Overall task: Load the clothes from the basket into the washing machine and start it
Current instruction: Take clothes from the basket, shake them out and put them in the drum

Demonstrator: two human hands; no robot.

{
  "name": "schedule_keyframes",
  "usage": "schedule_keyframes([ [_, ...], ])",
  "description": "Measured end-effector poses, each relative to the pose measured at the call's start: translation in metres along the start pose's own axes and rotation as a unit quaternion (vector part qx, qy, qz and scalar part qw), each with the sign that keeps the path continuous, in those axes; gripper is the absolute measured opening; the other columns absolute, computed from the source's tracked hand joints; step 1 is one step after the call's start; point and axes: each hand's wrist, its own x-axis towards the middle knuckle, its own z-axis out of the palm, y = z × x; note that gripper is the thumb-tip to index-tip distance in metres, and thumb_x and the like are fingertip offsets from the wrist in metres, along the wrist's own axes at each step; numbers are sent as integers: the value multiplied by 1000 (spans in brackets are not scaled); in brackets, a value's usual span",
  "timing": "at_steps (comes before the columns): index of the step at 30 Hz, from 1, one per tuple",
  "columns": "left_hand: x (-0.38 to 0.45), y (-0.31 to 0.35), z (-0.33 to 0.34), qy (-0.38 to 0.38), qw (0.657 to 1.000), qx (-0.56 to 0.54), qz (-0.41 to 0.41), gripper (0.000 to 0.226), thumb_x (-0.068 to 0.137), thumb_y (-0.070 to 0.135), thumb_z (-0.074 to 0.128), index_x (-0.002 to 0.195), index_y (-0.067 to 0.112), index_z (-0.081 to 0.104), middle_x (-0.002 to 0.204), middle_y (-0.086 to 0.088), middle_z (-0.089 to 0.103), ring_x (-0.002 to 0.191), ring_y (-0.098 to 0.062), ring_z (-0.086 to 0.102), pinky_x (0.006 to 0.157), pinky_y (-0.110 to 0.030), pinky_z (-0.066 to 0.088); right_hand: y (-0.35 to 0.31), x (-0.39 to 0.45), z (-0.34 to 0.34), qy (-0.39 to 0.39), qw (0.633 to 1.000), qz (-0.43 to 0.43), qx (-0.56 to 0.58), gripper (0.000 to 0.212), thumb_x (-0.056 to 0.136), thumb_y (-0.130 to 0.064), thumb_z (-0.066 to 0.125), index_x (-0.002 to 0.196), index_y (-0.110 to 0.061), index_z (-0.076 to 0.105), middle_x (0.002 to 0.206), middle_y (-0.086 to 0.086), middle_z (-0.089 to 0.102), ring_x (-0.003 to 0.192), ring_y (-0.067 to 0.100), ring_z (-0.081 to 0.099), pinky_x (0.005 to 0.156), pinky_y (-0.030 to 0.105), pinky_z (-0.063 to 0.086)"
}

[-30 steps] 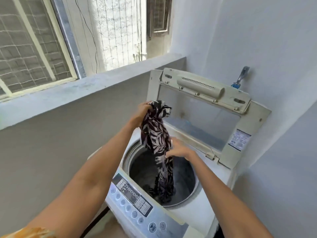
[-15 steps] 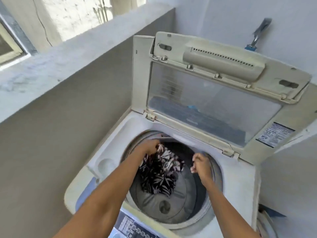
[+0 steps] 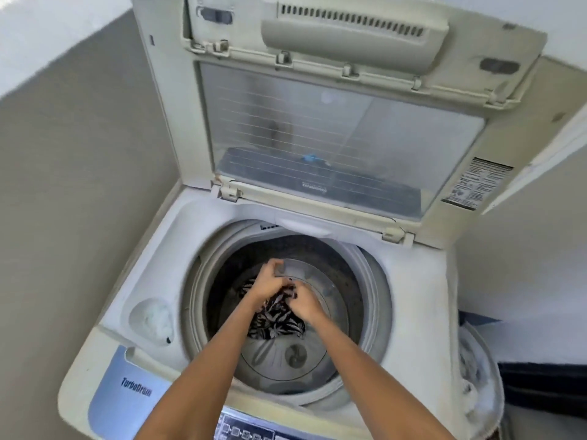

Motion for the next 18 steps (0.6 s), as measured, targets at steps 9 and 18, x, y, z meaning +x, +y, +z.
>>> schedule_keyframes([
  [9, -89, 143, 74, 128, 963, -109, 211, 20, 84, 10, 48, 86, 25, 61, 78, -3, 64, 68, -17, 59, 71, -36, 50, 3, -115, -127, 271, 928, -129, 221, 22, 94, -27, 48, 92, -13, 64, 90, 10, 69, 79, 26, 64, 70, 40, 51],
  [18, -147, 249, 282, -26, 956, 36, 289, 20, 89, 16, 46, 105, 14, 58, 84, -4, 62, 77, -20, 59, 73, -32, 46, 157, -214, -232, 463, 791, -96, 388, 24, 96, -13, 45, 74, -18, 50, 64, -6, 52, 53, 0, 46, 54, 24, 39],
])
